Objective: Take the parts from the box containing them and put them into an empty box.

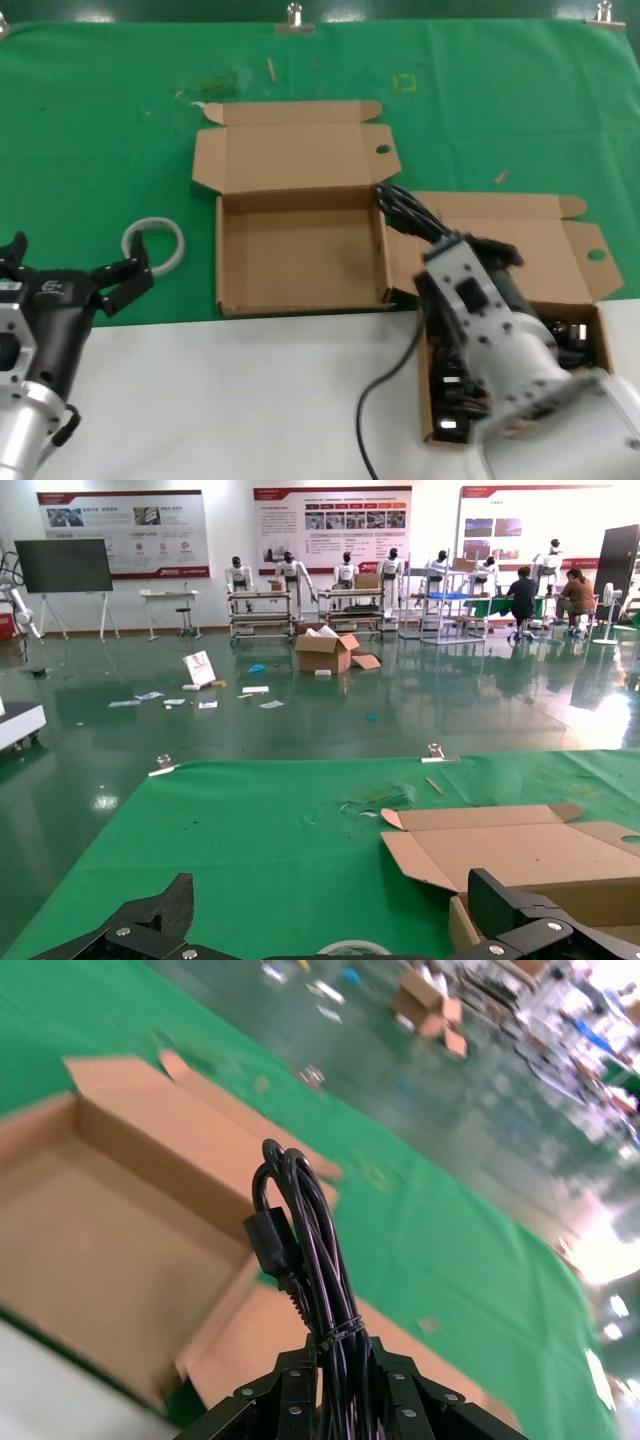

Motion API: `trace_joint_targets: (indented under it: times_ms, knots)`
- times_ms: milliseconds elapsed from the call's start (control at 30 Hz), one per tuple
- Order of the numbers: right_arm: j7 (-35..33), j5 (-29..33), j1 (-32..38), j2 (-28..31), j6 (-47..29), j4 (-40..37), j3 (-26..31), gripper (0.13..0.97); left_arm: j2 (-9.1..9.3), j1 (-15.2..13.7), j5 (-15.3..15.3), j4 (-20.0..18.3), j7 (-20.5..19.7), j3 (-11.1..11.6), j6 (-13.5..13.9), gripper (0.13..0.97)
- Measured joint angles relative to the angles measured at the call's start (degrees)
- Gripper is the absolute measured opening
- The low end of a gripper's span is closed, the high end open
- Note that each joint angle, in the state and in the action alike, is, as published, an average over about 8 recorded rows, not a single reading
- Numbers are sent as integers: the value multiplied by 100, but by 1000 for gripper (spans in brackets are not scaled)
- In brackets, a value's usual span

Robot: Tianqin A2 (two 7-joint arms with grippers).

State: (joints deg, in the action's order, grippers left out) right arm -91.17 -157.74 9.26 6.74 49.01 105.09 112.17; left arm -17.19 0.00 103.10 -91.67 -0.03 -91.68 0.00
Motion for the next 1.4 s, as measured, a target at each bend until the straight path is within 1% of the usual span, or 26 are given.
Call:
trace_joint_targets:
  times_ms: [100,333,467,600,733,1033,1333,1400]
  knots:
    - [237,0,414,1,-331,-531,352,227,0,0,0,0,0,0,0,965]
    - [1039,0,1443,9,-1141,-1806,1396,227,0,0,0,0,0,0,0,965]
    - [1487,0,1878,12,-1455,-2296,1930,227,0,0,0,0,0,0,0,965]
    - [1771,0,2089,14,-1625,-2571,2228,227,0,0,0,0,0,0,0,965]
    - [1869,0,2097,15,-1678,-2672,2264,227,0,0,0,0,0,0,0,965]
    - [1868,0,1910,17,-1614,-2570,2063,227,0,0,0,0,0,0,0,965]
    - [1828,0,1760,17,-1522,-2424,1915,291,0,0,0,0,0,0,0,965]
    - [1813,0,1730,17,-1502,-2397,1889,323,0,0,1,0,1,0,0,965]
